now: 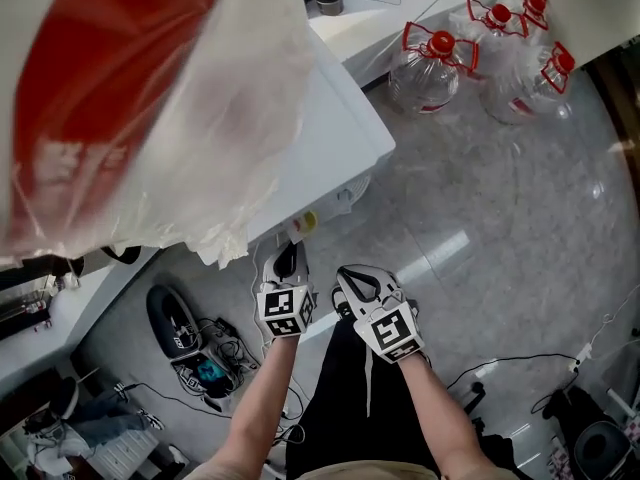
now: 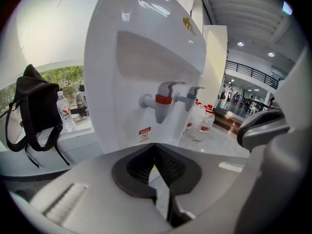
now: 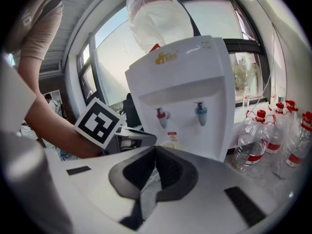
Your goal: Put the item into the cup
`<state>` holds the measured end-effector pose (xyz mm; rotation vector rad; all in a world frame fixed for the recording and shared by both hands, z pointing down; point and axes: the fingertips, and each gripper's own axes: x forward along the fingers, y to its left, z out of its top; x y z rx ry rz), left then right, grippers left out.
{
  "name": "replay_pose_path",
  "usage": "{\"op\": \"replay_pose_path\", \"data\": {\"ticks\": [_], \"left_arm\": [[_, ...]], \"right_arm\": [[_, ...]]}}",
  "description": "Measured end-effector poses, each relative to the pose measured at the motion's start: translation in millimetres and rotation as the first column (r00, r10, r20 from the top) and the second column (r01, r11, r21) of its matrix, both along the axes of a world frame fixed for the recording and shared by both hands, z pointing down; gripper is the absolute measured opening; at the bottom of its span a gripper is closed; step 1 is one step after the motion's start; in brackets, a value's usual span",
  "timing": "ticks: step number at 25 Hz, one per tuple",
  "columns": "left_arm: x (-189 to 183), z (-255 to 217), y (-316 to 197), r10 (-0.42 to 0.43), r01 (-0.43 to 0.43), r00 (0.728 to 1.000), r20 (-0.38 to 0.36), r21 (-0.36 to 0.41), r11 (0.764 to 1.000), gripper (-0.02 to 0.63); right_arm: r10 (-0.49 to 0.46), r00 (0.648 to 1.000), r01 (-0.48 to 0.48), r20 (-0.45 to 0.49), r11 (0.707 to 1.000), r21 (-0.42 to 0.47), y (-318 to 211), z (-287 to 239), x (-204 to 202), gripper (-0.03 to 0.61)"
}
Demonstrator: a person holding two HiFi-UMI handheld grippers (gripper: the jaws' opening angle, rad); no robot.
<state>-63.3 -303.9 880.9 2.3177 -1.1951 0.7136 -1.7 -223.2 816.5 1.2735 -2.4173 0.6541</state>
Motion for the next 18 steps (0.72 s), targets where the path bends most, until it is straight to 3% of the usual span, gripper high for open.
{"op": "replay_pose_path", "data": {"ticks": [7, 12, 18], "left_arm": [[3.8, -51.7, 30.6, 0.028, -0.028, 0.999, -0.026, 0.014, 1.000, 0.009], [-1.2, -106.9, 50.9, 0.103, -0.103, 0.995, -0.004, 0.063, 0.993, 0.008], [0.9, -166.5, 61.0, 0.121, -0.118, 0.992, -0.022, 0.110, 0.987, 0.008]], "right_arm": [[-0.016, 1.000, 0.016, -0.006, 1.000, 0.021, 4.3, -45.4, 7.1, 0.011], [-0.047, 0.998, 0.049, -0.044, 0.998, 0.041, 7.5, -93.3, 1.2, 0.011], [-0.065, 0.997, 0.068, -0.045, 0.995, 0.075, 7.6, -142.3, -0.5, 0.011]]}}
